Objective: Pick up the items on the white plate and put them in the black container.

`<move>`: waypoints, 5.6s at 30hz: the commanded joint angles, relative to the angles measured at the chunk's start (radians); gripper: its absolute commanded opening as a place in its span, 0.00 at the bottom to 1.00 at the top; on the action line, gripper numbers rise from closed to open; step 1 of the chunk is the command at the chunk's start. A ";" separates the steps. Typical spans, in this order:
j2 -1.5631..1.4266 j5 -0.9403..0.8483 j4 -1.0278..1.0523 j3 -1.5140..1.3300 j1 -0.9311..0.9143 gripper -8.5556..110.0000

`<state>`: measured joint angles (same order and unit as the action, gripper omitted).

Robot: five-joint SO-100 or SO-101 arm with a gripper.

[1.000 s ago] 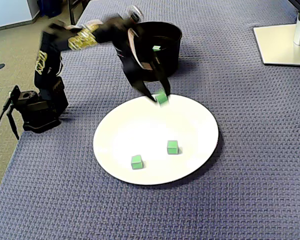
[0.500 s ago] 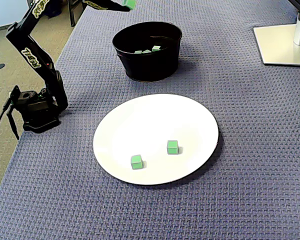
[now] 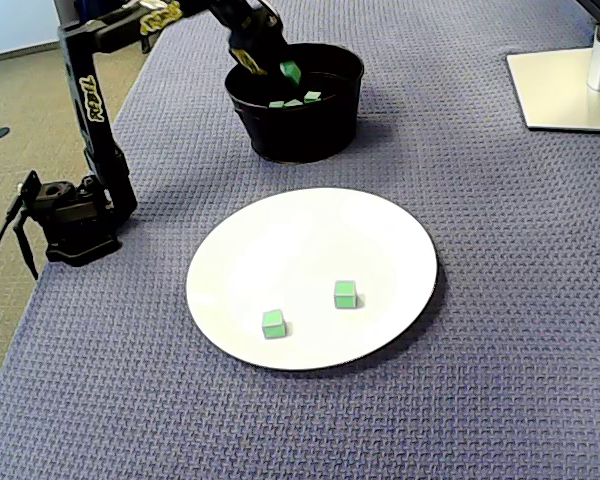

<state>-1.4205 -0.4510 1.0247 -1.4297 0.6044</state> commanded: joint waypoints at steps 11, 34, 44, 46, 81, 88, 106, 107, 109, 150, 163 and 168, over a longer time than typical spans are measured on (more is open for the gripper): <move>0.029 -0.034 -0.014 -0.018 0.000 0.27; -0.124 -0.117 0.739 0.494 -0.956 0.27; -0.049 0.014 0.512 0.252 -1.253 0.27; -0.008 0.017 0.443 0.196 -1.275 0.28; 0.526 -0.020 0.336 0.488 -1.338 0.36; 0.540 -0.020 0.331 0.483 -1.327 0.30; 0.526 -0.017 0.272 0.416 -1.312 0.16; 0.523 -0.015 0.272 0.410 -1.307 0.15; 0.518 -0.009 0.272 0.394 -1.298 0.14; -0.488 0.081 0.383 0.545 -0.830 0.07; -0.514 0.069 -0.069 0.043 -0.184 0.07; -0.523 0.020 -0.261 -0.321 0.000 0.07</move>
<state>-1.8975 -0.3958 0.8820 -1.5447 0.4924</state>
